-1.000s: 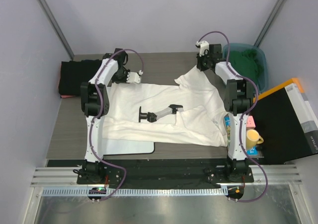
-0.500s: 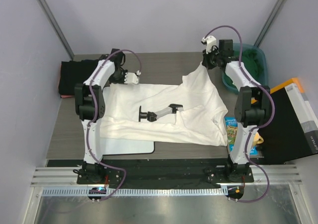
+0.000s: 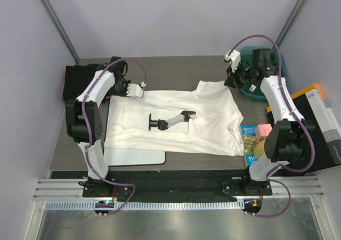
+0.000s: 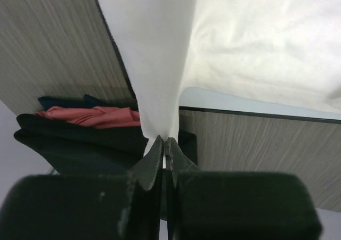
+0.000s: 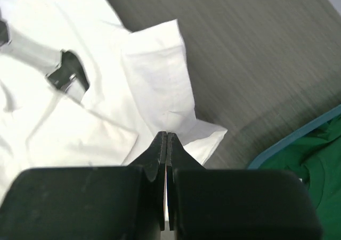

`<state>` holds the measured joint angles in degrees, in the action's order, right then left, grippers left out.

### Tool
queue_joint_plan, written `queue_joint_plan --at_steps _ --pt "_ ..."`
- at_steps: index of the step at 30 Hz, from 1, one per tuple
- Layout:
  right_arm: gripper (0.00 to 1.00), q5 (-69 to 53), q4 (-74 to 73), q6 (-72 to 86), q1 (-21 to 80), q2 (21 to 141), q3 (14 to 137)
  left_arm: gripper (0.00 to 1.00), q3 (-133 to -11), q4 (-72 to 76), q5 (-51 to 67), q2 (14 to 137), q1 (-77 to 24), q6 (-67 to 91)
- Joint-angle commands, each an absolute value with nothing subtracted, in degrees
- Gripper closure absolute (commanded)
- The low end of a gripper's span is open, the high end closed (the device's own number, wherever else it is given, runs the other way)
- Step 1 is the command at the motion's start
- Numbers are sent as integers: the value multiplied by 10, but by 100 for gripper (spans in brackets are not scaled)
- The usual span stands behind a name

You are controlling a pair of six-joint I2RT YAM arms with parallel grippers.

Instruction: Fold and stack the t-shirts

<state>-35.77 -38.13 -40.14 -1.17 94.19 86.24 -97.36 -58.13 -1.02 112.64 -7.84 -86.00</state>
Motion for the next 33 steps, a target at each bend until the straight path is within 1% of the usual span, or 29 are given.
queue_joint_plan --at_steps 1,6,10,14,19,25,29,33 --pt "99 -421 -563 -547 -21 885 851 100 -932 -596 -9 1065 -74 -884" --pt "99 -422 -690 -661 -25 833 823 100 -867 -604 -17 1018 -73 -909" --pt "99 -417 -757 -713 -25 802 800 100 -817 -596 -18 987 -73 -927" --pt "99 -396 -830 -772 -25 770 778 100 -795 -595 -17 969 -73 -945" --pt "99 -379 -849 -803 -25 740 739 100 -797 -620 -3 964 -74 -952" --pt "99 -365 -855 -820 -19 725 711 98 -802 -694 45 955 -74 -987" --pt "99 -360 -860 -831 -10 719 697 99 -800 -741 54 951 -75 -1011" --pt "99 -359 -855 -833 0 722 681 99 -789 -750 55 953 -77 -1016"
